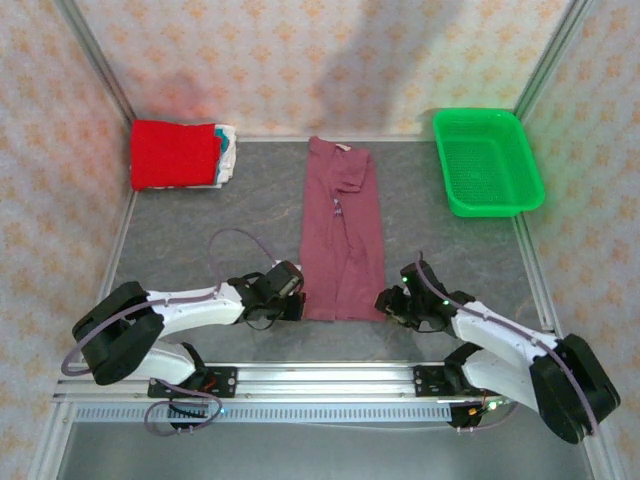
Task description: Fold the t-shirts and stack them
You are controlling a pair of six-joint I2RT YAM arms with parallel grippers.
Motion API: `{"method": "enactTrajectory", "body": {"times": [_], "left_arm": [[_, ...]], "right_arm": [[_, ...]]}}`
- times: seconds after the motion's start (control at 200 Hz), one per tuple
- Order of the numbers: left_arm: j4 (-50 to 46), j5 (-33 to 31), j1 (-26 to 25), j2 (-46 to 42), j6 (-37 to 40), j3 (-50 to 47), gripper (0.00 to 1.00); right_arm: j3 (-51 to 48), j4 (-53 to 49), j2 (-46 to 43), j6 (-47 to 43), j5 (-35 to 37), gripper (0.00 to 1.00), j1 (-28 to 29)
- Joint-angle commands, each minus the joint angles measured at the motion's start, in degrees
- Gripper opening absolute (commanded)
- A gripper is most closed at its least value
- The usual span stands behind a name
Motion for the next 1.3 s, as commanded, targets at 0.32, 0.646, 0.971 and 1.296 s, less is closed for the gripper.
{"method": "enactTrajectory", "body": {"times": [0.32, 0.646, 0.971, 1.296], "left_arm": [[0.36, -1.97, -0.25, -1.52, -0.91, -1.49, 0.00], [-0.11, -2.25, -0.20, -2.09, -0.72, -1.31, 0.00], [-1.22, -3.86, -0.24, -6.15, -1.73, -3.16, 0.00], [-5.89, -4.31, -6.88, -6.65, -4.97, -4.63, 0.00]], "right_arm": [[2.23, 5.22, 4.56, 2.45, -1.82, 0.31, 3.81], [5.74, -1.48, 5.57, 1.86, 1.22, 0.22, 6.35], [7.38, -4.52, 5.06, 0.65, 3.95, 0.00, 6.44], [-0.82, -2.49, -0.33, -0.71, -1.27, 0.00, 10.05]]}}
